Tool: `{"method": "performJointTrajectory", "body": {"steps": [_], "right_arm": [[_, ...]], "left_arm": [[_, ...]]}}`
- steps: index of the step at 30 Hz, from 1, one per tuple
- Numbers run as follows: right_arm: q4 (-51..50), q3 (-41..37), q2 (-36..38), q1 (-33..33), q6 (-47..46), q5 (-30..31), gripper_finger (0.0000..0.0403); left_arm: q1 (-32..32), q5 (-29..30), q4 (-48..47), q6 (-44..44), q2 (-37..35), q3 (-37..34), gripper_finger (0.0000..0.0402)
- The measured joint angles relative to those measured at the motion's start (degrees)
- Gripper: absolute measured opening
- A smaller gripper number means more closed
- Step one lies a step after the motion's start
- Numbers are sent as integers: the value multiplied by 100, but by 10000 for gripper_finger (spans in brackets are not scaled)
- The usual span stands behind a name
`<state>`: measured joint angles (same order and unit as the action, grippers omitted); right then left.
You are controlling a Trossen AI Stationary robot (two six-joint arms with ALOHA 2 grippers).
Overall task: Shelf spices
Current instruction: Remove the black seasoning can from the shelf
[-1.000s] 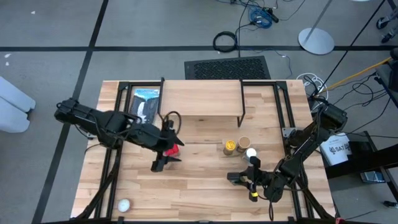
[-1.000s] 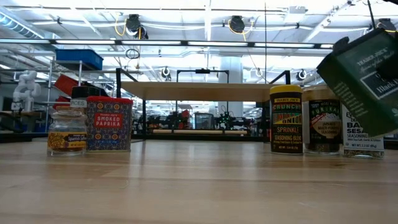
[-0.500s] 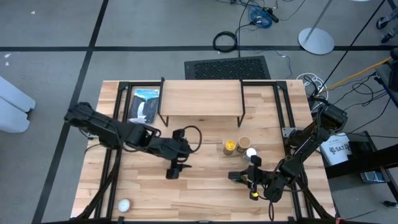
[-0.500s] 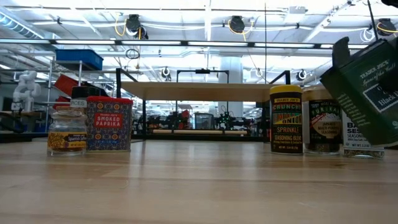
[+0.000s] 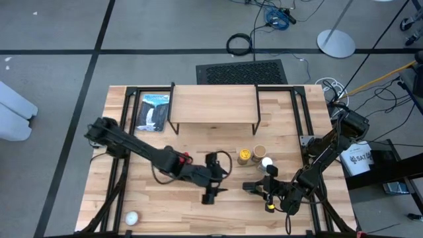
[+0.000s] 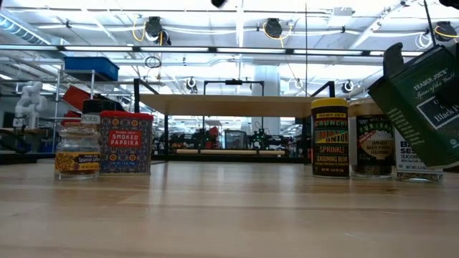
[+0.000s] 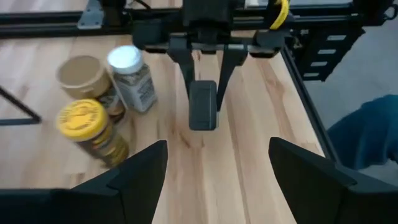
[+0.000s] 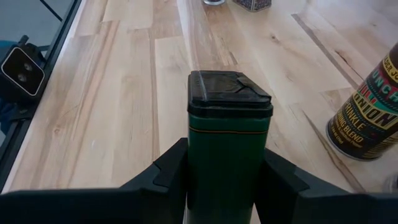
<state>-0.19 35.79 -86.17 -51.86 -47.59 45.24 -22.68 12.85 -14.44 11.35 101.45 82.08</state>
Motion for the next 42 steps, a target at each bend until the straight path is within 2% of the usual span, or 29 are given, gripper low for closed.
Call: {"method": "performJointTrajectory", "body": {"steps": [6,13,20,37,42], "right_arm": [[25,0,0,2,6,0,130],[86,0,0,2,35,1,130],[109,0,2,30,48,1,130],[309,2,2,129,275,-3,130],[360,2,2,129,328,1,130]], "left_arm": [[33,-42,998,-22,757,0,290],[217,-59,1829,-173,1246,2,290],[309,-388,2089,-325,1477,9,290],[324,-185,2345,-435,1709,7,290],[393,-348,2319,-430,1709,7,290]]}}
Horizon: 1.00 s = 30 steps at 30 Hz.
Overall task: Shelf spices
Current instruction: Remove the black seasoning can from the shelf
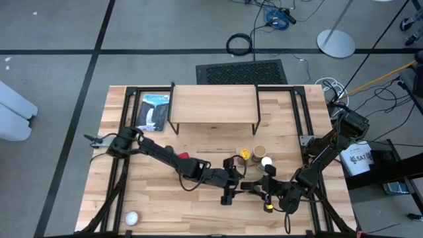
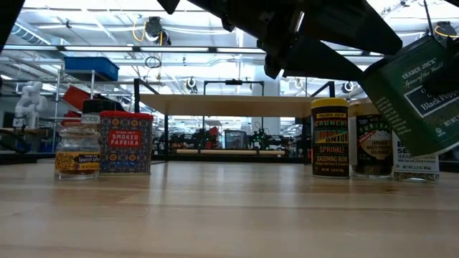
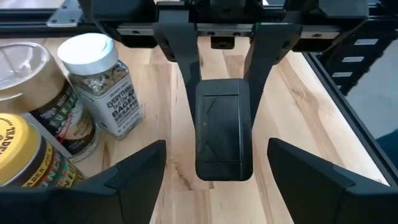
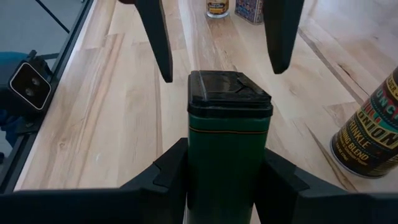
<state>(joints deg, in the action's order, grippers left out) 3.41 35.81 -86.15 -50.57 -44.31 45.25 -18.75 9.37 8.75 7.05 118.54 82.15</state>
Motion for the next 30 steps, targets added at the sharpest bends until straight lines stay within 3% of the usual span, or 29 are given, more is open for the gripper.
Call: {"method": "performJointTrajectory", "body": {"steps": [23,30], "right_arm": [[248,0,0,105,323,134,130],[246,0,0,111,341,127,130]], "left_arm": [[36,-272,31,8,167,-9,289],[35,-166,199,8,229,-9,252]]}}
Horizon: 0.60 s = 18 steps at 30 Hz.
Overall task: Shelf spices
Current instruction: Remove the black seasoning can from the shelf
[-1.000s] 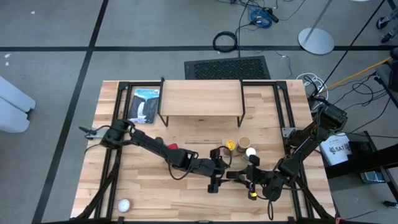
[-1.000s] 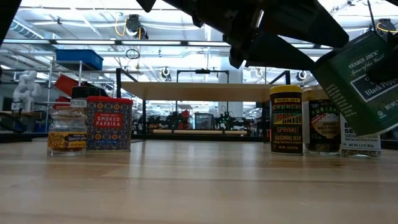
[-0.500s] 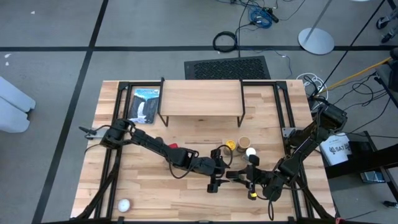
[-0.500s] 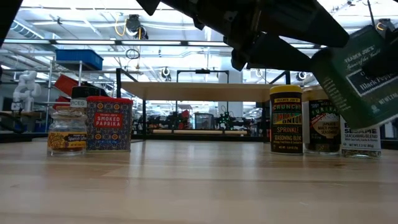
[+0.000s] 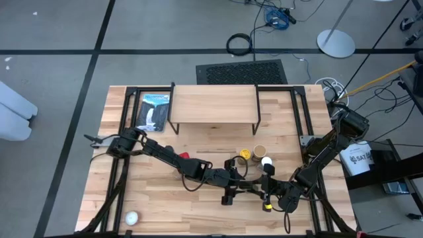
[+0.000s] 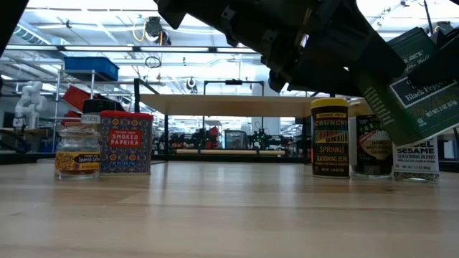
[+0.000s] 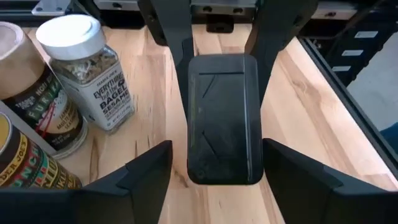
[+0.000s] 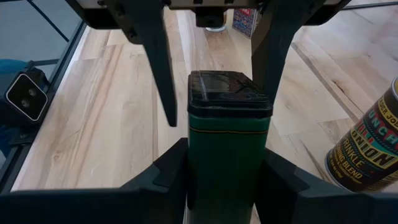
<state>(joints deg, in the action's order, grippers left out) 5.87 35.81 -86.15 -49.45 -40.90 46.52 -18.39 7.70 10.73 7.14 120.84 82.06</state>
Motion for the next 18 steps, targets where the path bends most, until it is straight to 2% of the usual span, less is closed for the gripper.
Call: {"method": "performJointTrajectory", "body": {"steps": [7,18], "right_arm": [[-2,0,0,0,-16,-4,130],[-3,0,0,0,-14,-7,130]], "left_arm": [[0,0,229,-2,-4,2,223],[0,0,200,-43,-4,2,221]]}}
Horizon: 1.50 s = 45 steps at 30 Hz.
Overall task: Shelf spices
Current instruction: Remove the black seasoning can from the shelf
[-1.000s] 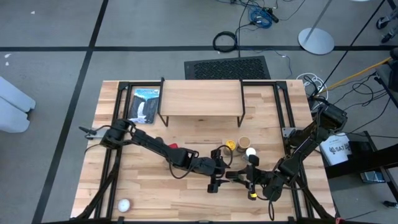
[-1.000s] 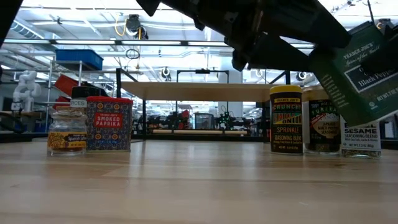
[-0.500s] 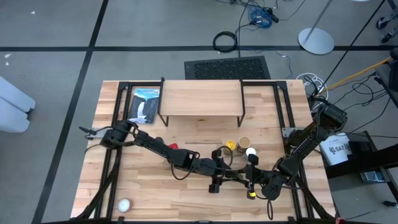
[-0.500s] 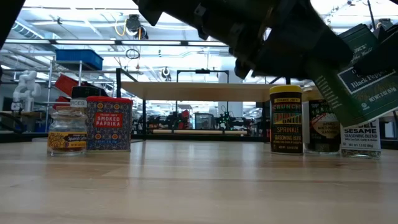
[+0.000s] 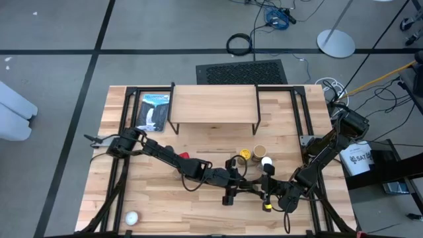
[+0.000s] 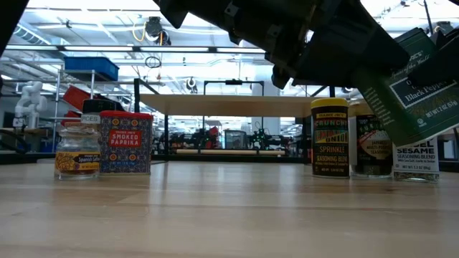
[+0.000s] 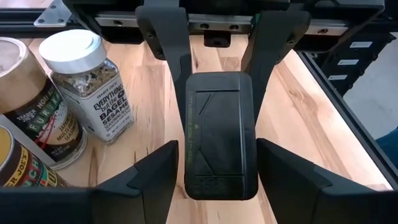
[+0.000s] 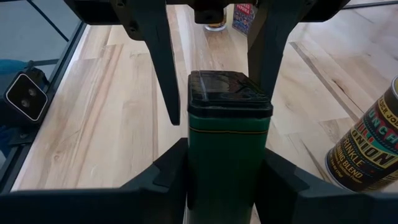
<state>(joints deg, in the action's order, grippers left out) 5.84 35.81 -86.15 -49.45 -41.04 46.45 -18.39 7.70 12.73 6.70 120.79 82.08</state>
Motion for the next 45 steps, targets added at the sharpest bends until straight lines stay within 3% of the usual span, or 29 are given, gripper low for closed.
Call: {"method": "performJointTrajectory", "body": {"steps": [9,19,28,32,40,45], "right_arm": [[-2,0,0,0,-2,2,130],[-8,0,0,0,1,7,130],[-17,0,0,-2,-28,-10,134],[-8,1,0,-4,-65,-34,165],[-42,2,113,-4,-161,-80,265],[-109,2,264,-16,-227,-353,300]], "left_arm": [[7,4,2,30,0,0,219],[7,2,4,44,0,0,159],[33,-137,0,46,0,0,154],[33,-183,4,37,0,2,155],[33,-323,-2,35,0,2,155],[33,-450,-59,35,-56,4,155]]}}
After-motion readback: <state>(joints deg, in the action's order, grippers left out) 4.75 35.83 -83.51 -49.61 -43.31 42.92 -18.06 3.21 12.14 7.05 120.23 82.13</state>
